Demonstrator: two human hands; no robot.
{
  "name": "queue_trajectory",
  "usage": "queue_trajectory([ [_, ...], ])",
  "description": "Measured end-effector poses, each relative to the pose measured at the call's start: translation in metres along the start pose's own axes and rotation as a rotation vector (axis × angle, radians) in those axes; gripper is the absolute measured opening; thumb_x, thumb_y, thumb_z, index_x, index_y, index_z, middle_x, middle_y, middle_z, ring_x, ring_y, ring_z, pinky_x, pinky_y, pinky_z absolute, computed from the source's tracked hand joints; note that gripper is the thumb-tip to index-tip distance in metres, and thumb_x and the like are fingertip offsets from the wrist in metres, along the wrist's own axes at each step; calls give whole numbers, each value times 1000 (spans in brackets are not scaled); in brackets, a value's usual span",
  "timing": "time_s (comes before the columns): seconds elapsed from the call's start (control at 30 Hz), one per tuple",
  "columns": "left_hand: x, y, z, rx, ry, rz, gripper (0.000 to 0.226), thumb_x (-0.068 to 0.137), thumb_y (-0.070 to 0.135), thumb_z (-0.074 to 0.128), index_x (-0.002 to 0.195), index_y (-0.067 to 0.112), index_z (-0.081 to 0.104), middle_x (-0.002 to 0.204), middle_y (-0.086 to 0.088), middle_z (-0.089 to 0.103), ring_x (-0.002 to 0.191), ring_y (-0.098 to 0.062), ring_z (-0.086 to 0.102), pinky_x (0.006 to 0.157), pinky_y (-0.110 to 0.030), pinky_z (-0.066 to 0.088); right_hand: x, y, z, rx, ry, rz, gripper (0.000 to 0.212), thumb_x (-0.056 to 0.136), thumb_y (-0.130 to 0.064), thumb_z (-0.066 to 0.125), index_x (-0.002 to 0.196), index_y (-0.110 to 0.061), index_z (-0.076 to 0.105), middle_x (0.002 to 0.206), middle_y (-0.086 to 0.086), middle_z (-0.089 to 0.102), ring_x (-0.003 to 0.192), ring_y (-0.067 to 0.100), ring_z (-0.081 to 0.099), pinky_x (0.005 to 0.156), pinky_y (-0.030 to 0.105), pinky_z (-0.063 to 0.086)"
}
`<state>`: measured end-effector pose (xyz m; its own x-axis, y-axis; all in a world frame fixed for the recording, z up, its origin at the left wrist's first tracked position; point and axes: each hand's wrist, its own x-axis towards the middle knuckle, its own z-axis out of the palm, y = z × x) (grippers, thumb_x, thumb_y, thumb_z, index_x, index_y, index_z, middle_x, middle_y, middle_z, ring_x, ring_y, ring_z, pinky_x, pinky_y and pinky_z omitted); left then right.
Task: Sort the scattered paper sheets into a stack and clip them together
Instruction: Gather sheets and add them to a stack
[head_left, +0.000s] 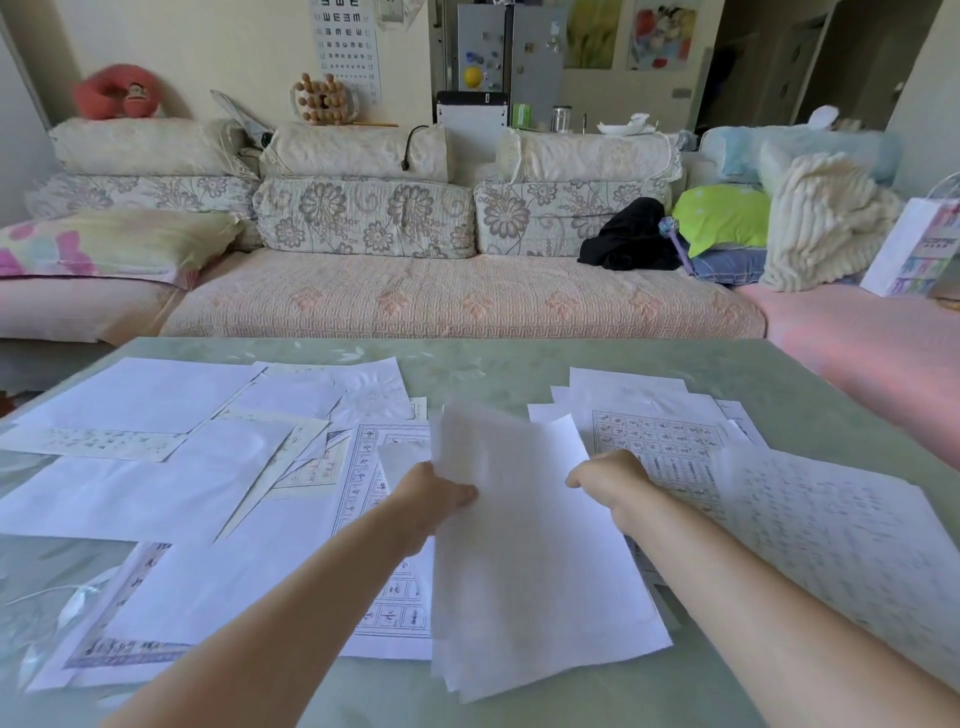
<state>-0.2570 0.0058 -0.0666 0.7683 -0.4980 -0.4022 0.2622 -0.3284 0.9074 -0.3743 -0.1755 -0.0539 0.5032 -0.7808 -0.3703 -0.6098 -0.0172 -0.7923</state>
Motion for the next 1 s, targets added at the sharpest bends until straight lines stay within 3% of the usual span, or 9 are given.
queue_trajectory([
  [0.1,-1,3,-3,-171,-1,70,28,86,1,69,113,2,63,106,-17,71,96,-33,69,90,-47,55,6,-1,-3,-21,-23,-71,45,60,-27,75,99,-12,60,105,8,66,91,27,63,78,33,50],
  [0.2,2,1,-10,-193,-32,105,31,85,4,71,115,2,63,105,-14,72,97,-31,70,89,-44,56,2,-7,-7,18,-131,-114,40,77,-17,80,110,-8,60,108,8,65,101,23,63,90,32,49],
  [0.3,3,-5,-18,123,190,132,40,77,20,71,116,16,62,116,-7,67,106,-27,63,85,-38,54,5,-3,-9,-18,-115,-159,30,83,-9,76,109,-4,64,108,12,70,97,27,67,86,35,53],
  [0.4,-3,-9,-24,341,431,49,63,81,26,68,140,22,45,135,-7,51,126,-29,44,81,-32,44,4,2,-5,-171,7,-204,28,89,-17,68,110,-3,56,105,8,59,93,26,56,75,31,43],
  [0.5,-1,-7,-25,54,342,-44,64,79,20,72,137,9,46,124,-13,57,103,-31,58,70,-33,49,0,4,5,-271,5,-221,31,87,-25,65,107,-7,50,105,5,55,97,28,55,71,32,42],
  [0.6,-1,3,-27,-140,272,-95,33,82,9,71,111,-1,58,91,-15,63,67,-27,60,50,-27,46,-3,4,14,-278,-19,-214,26,82,-23,64,102,-11,53,102,8,58,90,28,56,59,28,39],
  [0.77,2,3,-31,-154,171,-130,27,84,3,70,108,-4,60,80,-14,64,65,-28,63,55,-33,51,-5,7,22,-195,-83,-227,17,79,-16,65,93,-12,57,93,6,64,78,24,57,62,28,39],
  [0.87,5,-2,-29,-23,173,-84,33,81,0,72,112,-3,61,98,-17,69,87,-32,67,80,-44,57,-7,4,19,-145,-95,-220,16,76,-12,64,74,-14,48,72,2,52,64,22,46,58,28,31],
  [1.0,3,9,-36,-106,103,-6,38,80,0,74,115,0,60,106,-19,69,93,-34,68,87,-50,55,-4,0,11,-52,-84,-201,32,58,-29,70,85,-12,68,80,-2,72,73,21,69,70,31,58],
])
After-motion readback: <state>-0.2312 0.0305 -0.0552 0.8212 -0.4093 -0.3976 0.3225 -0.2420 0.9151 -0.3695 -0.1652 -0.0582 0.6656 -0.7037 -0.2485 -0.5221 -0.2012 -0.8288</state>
